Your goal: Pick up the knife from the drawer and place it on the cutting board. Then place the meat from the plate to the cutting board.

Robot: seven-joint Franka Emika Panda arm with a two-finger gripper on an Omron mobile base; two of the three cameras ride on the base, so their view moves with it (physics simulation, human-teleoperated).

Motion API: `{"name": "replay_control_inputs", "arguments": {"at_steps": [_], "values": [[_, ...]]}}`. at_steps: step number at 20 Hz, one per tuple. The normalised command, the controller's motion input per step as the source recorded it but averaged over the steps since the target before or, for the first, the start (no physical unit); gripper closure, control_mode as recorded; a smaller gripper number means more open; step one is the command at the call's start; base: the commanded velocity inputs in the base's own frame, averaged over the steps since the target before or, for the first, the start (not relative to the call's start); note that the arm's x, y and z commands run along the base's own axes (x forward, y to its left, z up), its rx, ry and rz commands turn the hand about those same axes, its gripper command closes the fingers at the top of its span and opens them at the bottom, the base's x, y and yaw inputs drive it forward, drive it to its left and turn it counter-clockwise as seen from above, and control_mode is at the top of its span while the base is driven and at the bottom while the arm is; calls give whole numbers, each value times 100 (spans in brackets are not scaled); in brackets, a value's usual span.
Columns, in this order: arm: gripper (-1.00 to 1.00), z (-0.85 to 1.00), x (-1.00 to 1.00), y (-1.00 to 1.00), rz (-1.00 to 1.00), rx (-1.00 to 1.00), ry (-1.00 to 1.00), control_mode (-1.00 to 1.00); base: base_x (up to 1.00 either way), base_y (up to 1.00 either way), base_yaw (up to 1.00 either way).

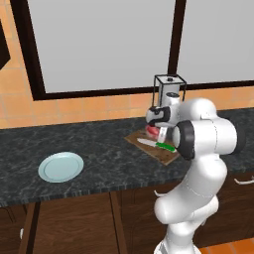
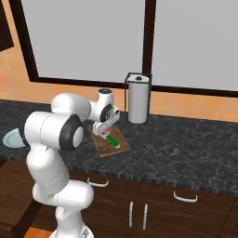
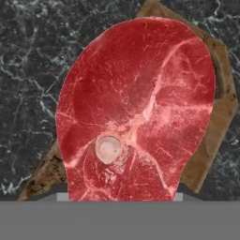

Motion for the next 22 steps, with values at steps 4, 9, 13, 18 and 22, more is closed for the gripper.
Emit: {"name": "replay_control_inputs", "arguments": {"at_steps": [4,9,13,18,22], "values": [[100,-8,56,-1,3,0,0,-100,0,0,0],[100,-2,68,-5,5,0,0,-100,0,0,0],[100,-14,11,-13,5,0,0,-100,0,0,0],[100,-30,0,0,4,0,0,-100,0,0,0],[100,-44,6,0,2,-1,0,-100,0,0,0]]}}
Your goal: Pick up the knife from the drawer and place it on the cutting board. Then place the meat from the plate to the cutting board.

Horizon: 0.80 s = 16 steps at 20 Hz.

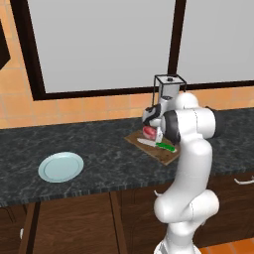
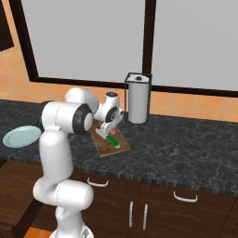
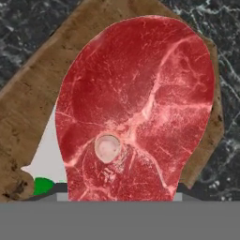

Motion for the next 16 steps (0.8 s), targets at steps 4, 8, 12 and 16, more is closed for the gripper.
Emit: {"name": "replay_control_inputs", "arguments": {"at_steps": [4,8,12,16], "values": [[100,-11,18,0,0,-2,0,-100,0,0,0],[-100,1,0,0,0,0,0,-100,0,0,0],[-100,6,0,0,0,0,0,-100,0,0,0],[-100,31,0,0,0,-1,0,-100,0,0,0]]}}
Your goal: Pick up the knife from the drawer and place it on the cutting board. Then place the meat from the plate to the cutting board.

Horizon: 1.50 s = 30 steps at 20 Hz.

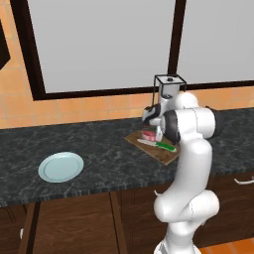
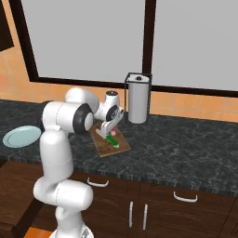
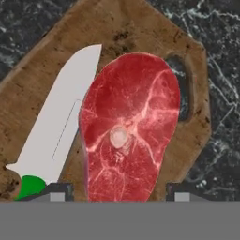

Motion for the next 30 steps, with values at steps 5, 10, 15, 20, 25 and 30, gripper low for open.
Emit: {"name": "replay_control_inputs", "arguments": {"at_steps": [5,10,15,20,25,30], "values": [[-100,45,-4,0,0,0,0,-100,0,0,0],[-100,63,-51,0,0,0,0,-100,0,0,0],[-100,48,-96,0,0,0,0,-100,0,0,0],[-100,7,-100,-3,-7,7,0,-100,0,0,0],[-100,35,-98,0,-21,7,0,-100,0,0,0],[-100,96,-72,5,-33,1,0,-100,0,0,0]]}}
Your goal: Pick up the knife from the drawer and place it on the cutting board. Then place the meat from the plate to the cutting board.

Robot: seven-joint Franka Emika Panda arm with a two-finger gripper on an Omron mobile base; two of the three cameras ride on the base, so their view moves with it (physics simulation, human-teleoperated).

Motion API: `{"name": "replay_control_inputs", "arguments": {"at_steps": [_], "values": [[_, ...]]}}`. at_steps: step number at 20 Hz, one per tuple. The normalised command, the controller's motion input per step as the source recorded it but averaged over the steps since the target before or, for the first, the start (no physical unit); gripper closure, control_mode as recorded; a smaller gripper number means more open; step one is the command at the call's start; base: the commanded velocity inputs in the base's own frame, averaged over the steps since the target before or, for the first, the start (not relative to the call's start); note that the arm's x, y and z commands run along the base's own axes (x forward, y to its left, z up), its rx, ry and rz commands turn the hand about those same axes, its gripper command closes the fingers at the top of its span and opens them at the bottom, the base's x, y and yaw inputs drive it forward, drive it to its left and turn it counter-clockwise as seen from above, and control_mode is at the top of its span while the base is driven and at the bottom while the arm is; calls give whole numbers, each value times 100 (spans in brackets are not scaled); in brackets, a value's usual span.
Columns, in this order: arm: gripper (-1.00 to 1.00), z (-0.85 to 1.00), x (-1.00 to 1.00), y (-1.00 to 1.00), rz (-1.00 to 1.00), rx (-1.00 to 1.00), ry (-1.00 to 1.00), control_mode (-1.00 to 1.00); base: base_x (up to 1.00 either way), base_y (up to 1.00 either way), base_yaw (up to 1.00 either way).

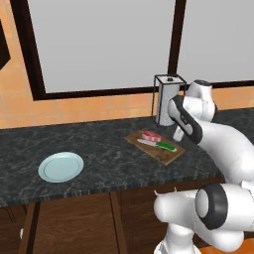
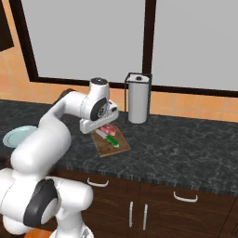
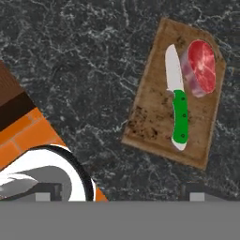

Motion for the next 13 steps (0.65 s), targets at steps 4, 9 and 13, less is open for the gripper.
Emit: {"name": "replay_control_inputs", "arguments": {"at_steps": [4,9,13], "values": [[-100,100,-81,2,-23,0,0,-100,0,0,0],[-100,100,-99,6,-14,0,0,-100,0,0,0],[-100,100,-100,11,-15,0,0,-100,0,0,0]]}}
